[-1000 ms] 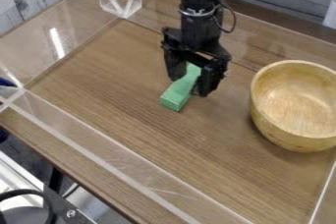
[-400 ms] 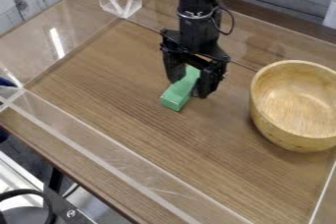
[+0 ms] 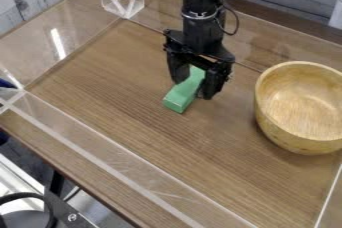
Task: Put the green block in the brown bowl
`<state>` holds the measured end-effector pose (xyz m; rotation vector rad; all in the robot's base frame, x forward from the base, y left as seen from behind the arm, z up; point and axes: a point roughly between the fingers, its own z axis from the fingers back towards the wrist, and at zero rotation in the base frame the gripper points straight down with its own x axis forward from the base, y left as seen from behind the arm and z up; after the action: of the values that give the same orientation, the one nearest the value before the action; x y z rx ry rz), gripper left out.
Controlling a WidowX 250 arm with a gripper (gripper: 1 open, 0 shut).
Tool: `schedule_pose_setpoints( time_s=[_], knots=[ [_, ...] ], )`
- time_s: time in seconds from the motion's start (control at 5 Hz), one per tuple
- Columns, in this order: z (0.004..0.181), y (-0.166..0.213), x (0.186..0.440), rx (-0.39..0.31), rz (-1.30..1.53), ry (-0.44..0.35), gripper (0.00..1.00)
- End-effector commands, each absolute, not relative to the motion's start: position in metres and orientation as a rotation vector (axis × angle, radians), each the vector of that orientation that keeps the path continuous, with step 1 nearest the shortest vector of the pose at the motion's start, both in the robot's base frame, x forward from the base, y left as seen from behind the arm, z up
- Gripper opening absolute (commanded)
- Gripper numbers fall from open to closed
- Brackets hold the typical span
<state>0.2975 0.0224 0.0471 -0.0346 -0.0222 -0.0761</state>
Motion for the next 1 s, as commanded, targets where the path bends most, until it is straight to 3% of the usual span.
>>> schedule_pose_setpoints(
  time_s=[0.0, 0.6, 0.8],
  knots=[
    [0.054, 0.023, 0.305, -0.025, -0.078, -0.059, 1.00],
    [0.075, 0.020, 0.303, -0.021, -0.078, -0.095, 1.00],
    [0.066, 0.024, 0.305, -0.017, -0.074, -0.080, 1.00]
  ],
)
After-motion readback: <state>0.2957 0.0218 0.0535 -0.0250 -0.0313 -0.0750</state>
